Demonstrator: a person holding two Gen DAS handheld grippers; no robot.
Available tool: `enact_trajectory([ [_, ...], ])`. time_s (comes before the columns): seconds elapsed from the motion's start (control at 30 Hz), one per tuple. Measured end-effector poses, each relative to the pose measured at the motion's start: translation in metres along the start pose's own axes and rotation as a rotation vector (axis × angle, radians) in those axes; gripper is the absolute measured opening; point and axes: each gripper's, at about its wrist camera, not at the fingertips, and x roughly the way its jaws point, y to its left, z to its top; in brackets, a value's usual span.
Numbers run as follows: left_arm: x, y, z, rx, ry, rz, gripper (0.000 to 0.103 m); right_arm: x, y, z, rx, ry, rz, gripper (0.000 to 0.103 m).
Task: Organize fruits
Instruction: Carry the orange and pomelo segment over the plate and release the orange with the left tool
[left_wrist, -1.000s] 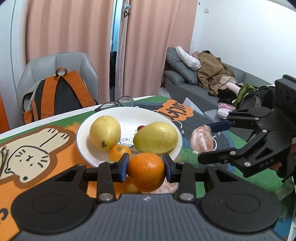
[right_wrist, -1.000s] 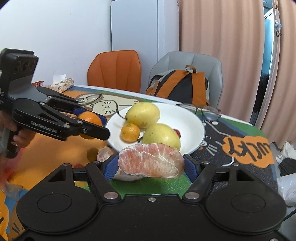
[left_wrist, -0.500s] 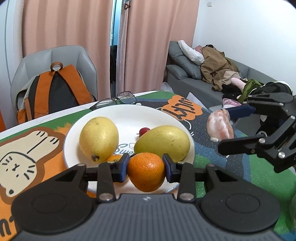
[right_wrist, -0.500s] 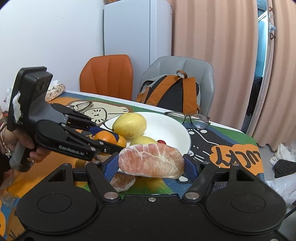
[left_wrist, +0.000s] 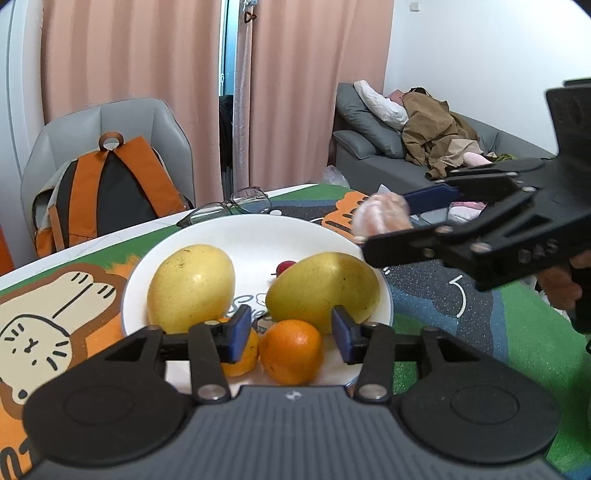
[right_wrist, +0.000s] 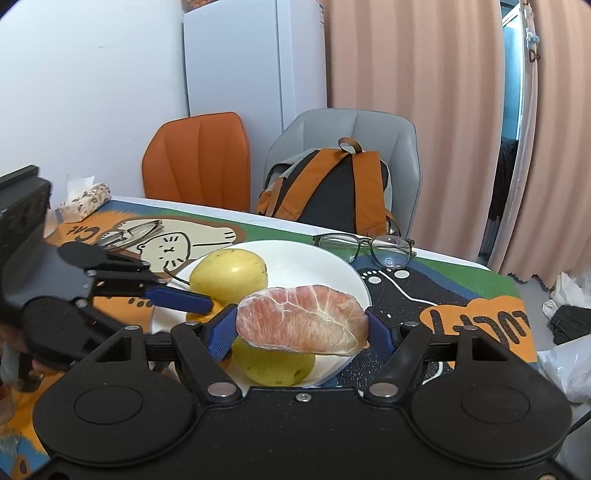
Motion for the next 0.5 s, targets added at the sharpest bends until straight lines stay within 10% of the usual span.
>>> enact_trajectory([
  [0.5,-0.041,0.007,-0.019,-0.045,-0.020,-0.028,0.076,0.044,-0.006,0.019,0.054,0.006,-0.001,0.069],
])
